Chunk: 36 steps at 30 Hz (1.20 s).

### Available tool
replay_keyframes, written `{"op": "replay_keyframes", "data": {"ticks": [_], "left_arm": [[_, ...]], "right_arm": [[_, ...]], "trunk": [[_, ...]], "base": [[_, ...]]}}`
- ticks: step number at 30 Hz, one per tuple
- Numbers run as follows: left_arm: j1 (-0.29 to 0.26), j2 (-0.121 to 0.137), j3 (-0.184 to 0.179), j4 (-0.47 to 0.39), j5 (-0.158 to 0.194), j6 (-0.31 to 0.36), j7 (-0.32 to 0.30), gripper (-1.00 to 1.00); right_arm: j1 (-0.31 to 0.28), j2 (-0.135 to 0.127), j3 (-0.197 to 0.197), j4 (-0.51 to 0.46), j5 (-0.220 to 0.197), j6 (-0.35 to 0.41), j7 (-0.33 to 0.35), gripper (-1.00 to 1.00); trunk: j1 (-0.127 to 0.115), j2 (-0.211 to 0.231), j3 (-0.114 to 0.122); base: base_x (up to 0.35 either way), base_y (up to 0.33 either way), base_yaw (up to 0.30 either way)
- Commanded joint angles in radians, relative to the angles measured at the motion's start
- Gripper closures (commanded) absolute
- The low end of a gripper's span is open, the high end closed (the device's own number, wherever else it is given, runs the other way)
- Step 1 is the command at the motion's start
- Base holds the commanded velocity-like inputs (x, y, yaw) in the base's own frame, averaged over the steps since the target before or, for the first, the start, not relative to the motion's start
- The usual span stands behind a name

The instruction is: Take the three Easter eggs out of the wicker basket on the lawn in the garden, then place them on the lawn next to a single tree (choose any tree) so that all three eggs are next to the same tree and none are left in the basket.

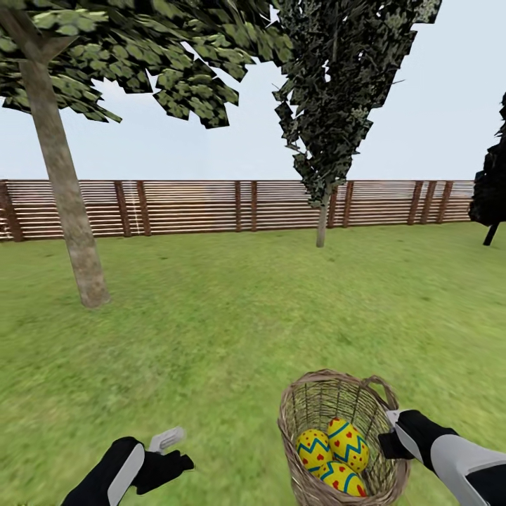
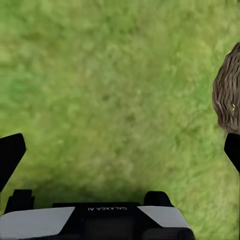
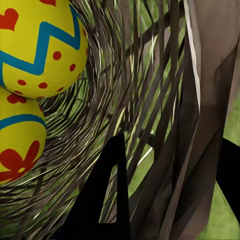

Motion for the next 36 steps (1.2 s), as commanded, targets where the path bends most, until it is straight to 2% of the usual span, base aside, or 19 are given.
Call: {"op": "replay_keyframes", "data": {"ticks": [1,3,5,19,24,32,36], "left_arm": [[-0.001,0.001,-0.004,0.002,-0.003,-0.01,-0.003,-1.0],[-0.001,0.001,-0.004,0.003,-0.003,-0.045,-0.003,-1.0],[-0.001,0.001,-0.004,0.004,-0.002,-0.052,-0.003,-1.0],[-0.001,-0.007,-0.004,0.027,-0.004,-0.053,-0.003,-1.0],[-0.001,-0.006,-0.002,0.034,-0.002,-0.055,-0.003,-1.0],[-0.001,-0.006,-0.001,0.041,-0.001,-0.054,-0.003,-1.0],[-0.001,-0.008,-0.002,0.064,-0.002,-0.059,-0.003,-1.0]], "right_arm": [[0.0,-0.001,0.0,-0.003,-0.012,0.006,0.002,1.0],[-0.001,-0.001,0.0,-0.003,-0.012,0.006,0.002,1.0],[-0.001,-0.001,0.0,-0.003,-0.012,0.006,0.002,1.0],[-0.001,0.001,0.0,-0.003,-0.012,0.006,0.002,1.0],[-0.001,-0.003,-0.002,-0.003,-0.015,0.008,0.01,1.0],[0.0,-0.01,-0.001,0.031,-0.014,0.005,0.009,1.0],[0.0,-0.017,-0.001,0.037,-0.013,0.004,0.01,1.0]], "trunk": [[-0.003,0.006,0.003],[-0.011,0.02,0.011],[-0.019,0.034,0.019],[-0.072,0.132,0.076],[-0.092,0.167,0.093],[-0.122,0.223,0.12],[-0.138,0.251,0.133]], "base": [[0.281,0.0,0.261],[0.311,0.0,0.261],[0.322,0.0,0.261],[0.324,0.0,0.26],[0.324,0.0,0.072],[0.324,0.0,0.253],[0.324,0.0,0.03]]}}
